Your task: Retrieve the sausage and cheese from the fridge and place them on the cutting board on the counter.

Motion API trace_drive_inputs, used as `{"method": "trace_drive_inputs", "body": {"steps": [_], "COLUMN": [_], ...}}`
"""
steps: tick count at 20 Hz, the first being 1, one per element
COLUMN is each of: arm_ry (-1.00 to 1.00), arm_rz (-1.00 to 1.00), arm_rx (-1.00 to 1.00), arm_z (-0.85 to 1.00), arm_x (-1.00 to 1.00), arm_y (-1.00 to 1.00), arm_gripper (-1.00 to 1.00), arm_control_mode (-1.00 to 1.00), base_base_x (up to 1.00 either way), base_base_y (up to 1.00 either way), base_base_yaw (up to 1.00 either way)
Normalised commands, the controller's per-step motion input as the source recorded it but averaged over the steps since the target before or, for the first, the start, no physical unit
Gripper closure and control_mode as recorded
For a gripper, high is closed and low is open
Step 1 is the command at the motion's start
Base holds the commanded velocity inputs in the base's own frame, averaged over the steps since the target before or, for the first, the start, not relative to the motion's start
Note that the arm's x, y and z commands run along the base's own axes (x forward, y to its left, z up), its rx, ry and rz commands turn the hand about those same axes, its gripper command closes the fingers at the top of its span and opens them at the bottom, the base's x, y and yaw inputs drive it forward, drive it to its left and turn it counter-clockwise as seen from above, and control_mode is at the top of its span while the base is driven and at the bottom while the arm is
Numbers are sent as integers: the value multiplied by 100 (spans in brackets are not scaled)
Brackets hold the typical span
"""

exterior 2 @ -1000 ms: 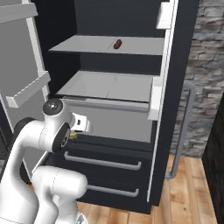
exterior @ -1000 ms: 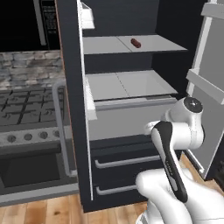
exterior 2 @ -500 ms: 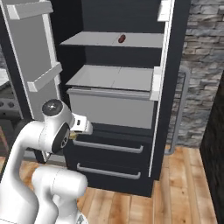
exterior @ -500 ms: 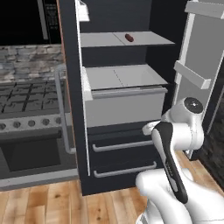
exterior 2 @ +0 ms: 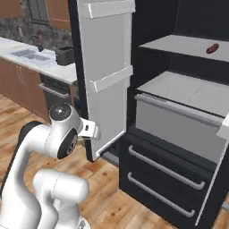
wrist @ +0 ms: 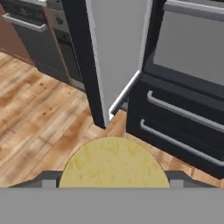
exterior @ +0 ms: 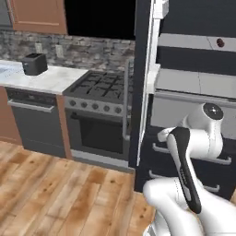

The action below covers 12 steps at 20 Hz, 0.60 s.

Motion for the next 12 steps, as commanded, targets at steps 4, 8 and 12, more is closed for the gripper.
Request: {"method": "trace_drive_inputs", "body": {"steps": [4,8,12], "arm_ry": [0,0,0], "arm_rz": [0,0,0], "arm_rx": [0,0,0], "arm_z": [0,0,0], "arm_x": [0,0,0], "arm_y": [0,0,0], "arm_gripper": [100,100,100], "arm_control_mode": [100,100,100], "base_base_x": [-7,-3,-4], "base_base_y": [0,0,0], "base_base_yaw": [100,100,100]}}
